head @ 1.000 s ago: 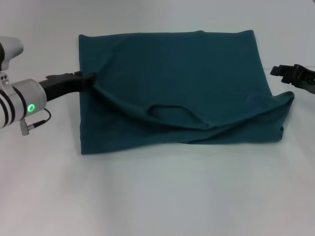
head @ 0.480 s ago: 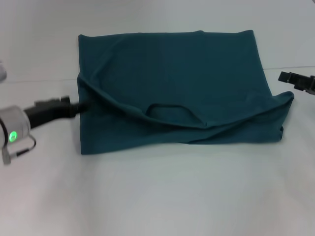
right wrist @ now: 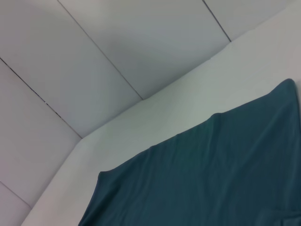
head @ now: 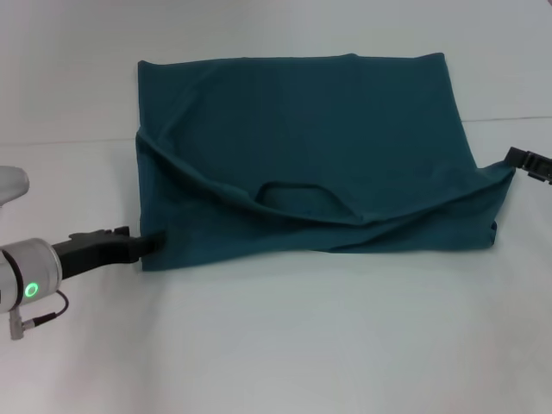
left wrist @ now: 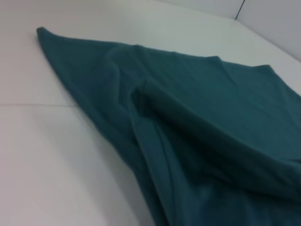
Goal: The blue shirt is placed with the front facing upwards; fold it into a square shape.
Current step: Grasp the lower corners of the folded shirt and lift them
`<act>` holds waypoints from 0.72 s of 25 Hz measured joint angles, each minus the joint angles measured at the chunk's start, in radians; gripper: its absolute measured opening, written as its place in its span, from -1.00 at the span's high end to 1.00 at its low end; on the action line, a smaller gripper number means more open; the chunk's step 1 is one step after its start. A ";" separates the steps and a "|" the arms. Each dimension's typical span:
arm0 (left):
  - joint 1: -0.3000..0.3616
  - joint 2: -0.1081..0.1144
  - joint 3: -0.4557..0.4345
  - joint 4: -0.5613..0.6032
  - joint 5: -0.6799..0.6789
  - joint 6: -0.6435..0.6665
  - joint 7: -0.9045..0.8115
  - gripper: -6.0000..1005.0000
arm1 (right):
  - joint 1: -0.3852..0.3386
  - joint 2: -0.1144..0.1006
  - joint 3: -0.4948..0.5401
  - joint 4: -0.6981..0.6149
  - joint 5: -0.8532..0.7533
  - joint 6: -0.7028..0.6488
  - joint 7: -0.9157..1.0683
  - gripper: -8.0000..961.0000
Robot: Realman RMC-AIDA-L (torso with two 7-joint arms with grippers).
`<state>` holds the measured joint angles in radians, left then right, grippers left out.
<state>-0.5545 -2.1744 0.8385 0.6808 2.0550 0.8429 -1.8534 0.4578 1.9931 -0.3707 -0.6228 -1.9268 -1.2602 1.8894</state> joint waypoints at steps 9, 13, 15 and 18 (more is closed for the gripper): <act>-0.025 0.002 0.075 -0.038 0.019 -0.065 0.008 -0.34 | 0.002 0.006 -0.002 0.001 -0.002 -0.003 -0.002 -0.69; -0.028 0.001 0.088 -0.034 0.019 -0.072 0.011 -0.29 | 0.003 0.008 -0.004 0.000 -0.005 -0.003 0.001 -0.69; -0.031 0.001 0.091 -0.033 0.019 -0.073 0.012 -0.19 | 0.002 0.007 -0.011 0.000 -0.005 -0.006 0.004 -0.69; -0.036 0.001 0.098 -0.034 0.017 -0.073 0.010 -0.03 | -0.005 -0.002 -0.038 -0.006 -0.008 -0.031 0.006 -0.68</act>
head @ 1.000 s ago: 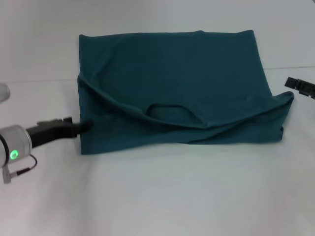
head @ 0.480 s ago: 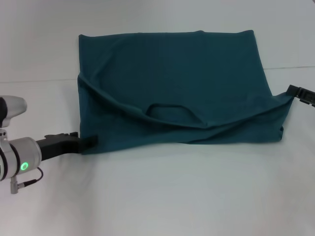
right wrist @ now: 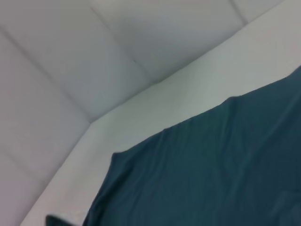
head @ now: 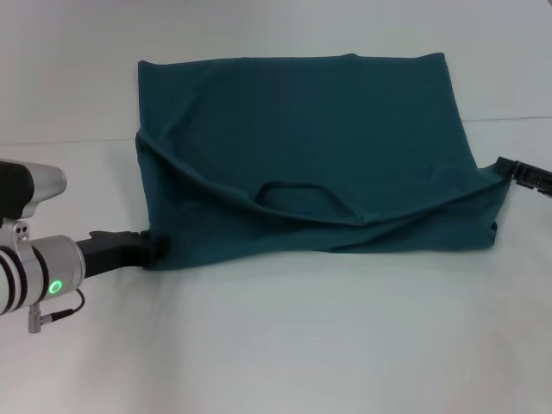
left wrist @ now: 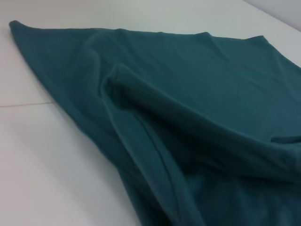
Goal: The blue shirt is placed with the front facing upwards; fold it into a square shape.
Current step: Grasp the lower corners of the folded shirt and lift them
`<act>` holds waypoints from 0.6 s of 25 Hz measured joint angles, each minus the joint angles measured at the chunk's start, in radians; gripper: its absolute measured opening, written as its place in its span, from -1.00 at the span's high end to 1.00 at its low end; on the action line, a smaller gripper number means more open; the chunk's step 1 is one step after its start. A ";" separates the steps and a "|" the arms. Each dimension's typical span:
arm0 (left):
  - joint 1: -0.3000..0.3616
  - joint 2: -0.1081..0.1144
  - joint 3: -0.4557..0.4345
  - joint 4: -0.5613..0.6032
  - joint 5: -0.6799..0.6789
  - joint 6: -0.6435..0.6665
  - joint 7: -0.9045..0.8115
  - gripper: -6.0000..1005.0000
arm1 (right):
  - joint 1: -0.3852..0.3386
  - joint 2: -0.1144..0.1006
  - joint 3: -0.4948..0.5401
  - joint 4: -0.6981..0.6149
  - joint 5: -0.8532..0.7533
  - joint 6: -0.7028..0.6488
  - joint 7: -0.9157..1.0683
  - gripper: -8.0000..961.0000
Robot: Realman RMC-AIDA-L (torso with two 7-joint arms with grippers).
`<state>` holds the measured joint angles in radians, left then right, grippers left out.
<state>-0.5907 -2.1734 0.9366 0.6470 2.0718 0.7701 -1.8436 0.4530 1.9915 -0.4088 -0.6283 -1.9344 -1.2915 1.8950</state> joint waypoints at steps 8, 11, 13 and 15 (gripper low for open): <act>-0.002 0.001 -0.001 0.013 -0.008 0.053 -0.009 0.88 | -0.028 -0.053 -0.045 -0.134 -0.164 -0.140 0.038 -0.68; -0.003 0.002 -0.003 0.020 -0.008 0.066 -0.010 0.91 | -0.036 -0.036 -0.045 -0.221 -0.286 -0.145 0.013 -0.68; -0.004 0.003 -0.005 0.024 -0.009 0.074 -0.011 0.93 | -0.039 -0.018 -0.045 -0.255 -0.336 -0.141 -0.002 -0.68; -0.002 0.002 -0.006 0.030 -0.009 0.081 -0.011 0.95 | -0.039 -0.004 -0.045 -0.272 -0.365 -0.133 -0.010 -0.68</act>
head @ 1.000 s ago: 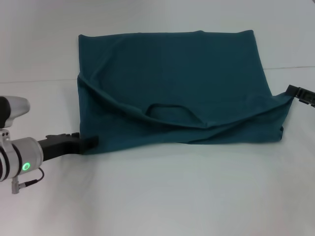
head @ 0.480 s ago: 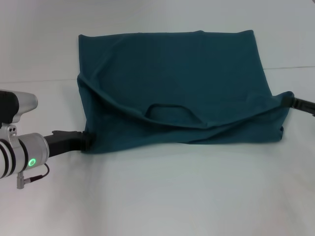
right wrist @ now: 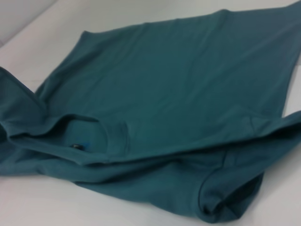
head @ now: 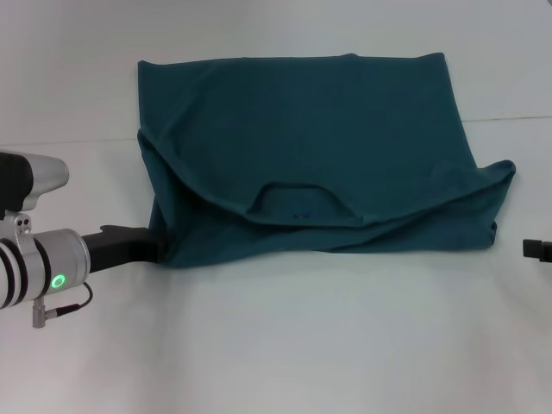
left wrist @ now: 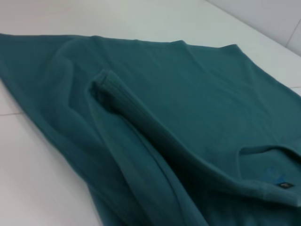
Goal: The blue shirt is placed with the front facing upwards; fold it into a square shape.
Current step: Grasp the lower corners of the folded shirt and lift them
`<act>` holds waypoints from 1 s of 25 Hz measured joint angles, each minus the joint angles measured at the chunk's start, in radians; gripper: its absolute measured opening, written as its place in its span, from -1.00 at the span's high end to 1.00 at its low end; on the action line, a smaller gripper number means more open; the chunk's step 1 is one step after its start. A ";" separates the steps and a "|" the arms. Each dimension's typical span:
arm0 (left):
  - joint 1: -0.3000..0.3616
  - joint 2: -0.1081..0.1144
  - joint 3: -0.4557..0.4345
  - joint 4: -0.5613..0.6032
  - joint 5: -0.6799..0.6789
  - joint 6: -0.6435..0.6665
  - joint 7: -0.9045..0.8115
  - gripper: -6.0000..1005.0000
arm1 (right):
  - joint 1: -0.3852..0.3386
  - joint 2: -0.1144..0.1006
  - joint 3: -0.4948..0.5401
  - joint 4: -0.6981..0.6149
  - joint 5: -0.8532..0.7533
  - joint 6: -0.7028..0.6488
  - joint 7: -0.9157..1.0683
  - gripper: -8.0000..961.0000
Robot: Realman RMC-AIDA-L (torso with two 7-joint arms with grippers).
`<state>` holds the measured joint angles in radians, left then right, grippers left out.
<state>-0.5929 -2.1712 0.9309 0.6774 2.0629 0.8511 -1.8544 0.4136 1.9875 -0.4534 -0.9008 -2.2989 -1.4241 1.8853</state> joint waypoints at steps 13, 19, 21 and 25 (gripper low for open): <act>-0.001 0.000 0.004 0.025 -0.018 0.038 0.000 0.99 | 0.015 0.083 0.005 0.015 -0.004 0.197 -0.008 -0.68; -0.003 0.001 0.005 0.025 -0.018 0.039 0.000 0.99 | 0.051 0.082 0.001 0.093 -0.007 0.262 -0.010 -0.68; -0.004 0.001 0.005 0.025 -0.018 0.042 0.000 0.99 | 0.060 0.080 -0.001 0.109 -0.009 0.280 -0.011 -0.68; -0.004 0.002 0.001 0.027 -0.018 0.049 0.000 0.99 | 0.070 0.079 -0.007 0.122 -0.010 0.299 -0.012 -0.55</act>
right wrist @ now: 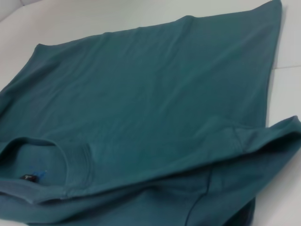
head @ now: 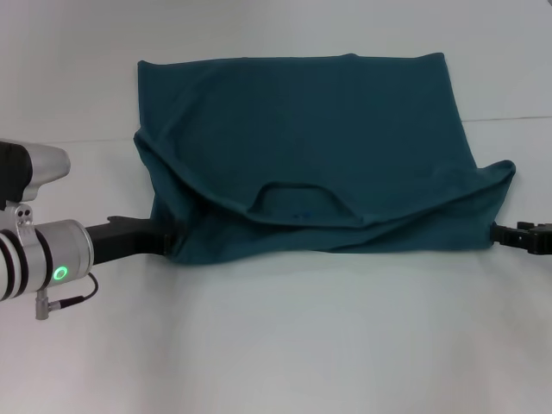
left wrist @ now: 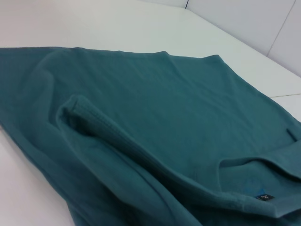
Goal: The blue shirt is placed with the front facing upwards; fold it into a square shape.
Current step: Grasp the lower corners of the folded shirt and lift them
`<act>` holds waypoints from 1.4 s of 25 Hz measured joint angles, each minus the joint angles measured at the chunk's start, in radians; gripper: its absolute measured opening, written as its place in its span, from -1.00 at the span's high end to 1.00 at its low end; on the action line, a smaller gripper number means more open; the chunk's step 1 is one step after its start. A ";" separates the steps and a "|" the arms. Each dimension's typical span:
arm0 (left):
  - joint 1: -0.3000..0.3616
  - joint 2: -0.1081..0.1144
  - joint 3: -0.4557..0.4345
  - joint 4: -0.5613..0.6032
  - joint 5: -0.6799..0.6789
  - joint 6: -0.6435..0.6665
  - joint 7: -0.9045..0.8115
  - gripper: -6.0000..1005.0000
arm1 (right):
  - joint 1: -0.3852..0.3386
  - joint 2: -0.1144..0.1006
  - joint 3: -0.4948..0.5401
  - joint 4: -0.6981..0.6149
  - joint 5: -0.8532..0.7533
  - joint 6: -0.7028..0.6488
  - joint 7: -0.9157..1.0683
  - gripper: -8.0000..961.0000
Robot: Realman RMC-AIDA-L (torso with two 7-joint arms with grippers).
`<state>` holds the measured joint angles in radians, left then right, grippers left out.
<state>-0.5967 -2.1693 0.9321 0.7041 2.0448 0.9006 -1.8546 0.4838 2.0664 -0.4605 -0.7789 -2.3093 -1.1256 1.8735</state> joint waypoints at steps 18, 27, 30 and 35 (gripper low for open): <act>0.021 0.002 -0.013 0.051 -0.007 0.090 -0.022 0.99 | -0.009 -0.009 -0.057 0.025 0.007 0.020 0.011 0.90; 0.032 0.015 -0.015 0.079 0.011 0.128 -0.058 0.99 | -0.057 -0.011 -0.003 -0.108 0.035 -0.175 0.023 0.98; 0.032 0.014 -0.015 0.078 0.023 0.127 -0.065 0.99 | -0.067 -0.011 0.011 -0.123 0.035 -0.206 0.021 0.98; 0.036 0.013 -0.017 0.086 0.025 0.134 -0.072 0.99 | -0.105 -0.008 0.008 -0.153 0.025 -0.222 -0.048 0.98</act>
<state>-0.5607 -2.1567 0.9156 0.7900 2.0700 1.0344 -1.9261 0.3784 2.0583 -0.4520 -0.9318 -2.2838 -1.3474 1.8257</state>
